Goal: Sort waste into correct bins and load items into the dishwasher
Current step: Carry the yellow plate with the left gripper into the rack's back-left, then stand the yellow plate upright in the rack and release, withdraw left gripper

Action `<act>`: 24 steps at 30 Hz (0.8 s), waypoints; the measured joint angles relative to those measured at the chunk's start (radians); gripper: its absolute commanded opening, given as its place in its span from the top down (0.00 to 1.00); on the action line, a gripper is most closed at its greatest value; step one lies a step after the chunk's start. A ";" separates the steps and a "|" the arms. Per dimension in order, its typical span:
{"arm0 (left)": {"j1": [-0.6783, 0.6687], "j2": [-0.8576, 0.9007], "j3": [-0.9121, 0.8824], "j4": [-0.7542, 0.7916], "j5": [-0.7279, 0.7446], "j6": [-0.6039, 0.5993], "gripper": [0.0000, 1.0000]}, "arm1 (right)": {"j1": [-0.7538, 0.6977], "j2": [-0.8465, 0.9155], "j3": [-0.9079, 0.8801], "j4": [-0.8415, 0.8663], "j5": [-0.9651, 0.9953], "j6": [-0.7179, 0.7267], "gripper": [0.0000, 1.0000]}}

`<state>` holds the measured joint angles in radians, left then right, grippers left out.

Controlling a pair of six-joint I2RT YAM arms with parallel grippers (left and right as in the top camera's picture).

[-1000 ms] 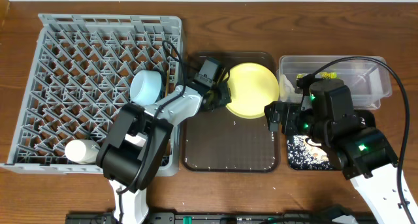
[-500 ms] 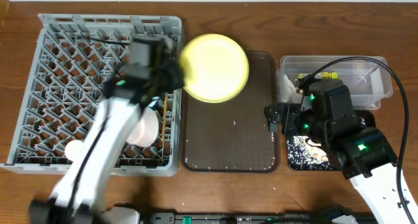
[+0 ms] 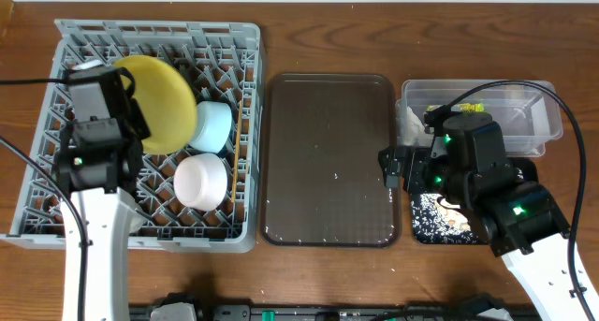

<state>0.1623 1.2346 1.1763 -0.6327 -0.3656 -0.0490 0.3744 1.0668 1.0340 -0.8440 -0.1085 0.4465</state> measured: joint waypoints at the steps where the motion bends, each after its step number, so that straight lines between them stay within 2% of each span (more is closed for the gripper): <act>1: 0.012 0.010 0.000 0.015 -0.016 0.021 0.93 | 0.000 0.000 0.000 0.000 0.000 0.000 0.01; 10: 0.045 0.091 0.000 0.112 -0.079 0.182 0.92 | 0.000 0.000 0.000 0.012 0.000 0.000 0.01; 19: -0.004 0.163 0.000 0.110 -0.105 0.216 0.92 | 0.000 0.000 0.000 0.023 0.000 0.000 0.01; 21: -0.043 0.164 0.000 0.110 -0.112 0.219 0.83 | 0.000 0.000 0.000 0.023 0.000 0.000 0.01; 24: -0.106 0.164 0.000 0.109 -0.111 0.220 0.53 | 0.000 0.000 0.000 0.024 0.000 0.000 0.01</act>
<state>0.0559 1.3987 1.1759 -0.5232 -0.4770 0.1715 0.3744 1.0668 1.0340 -0.8204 -0.1081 0.4465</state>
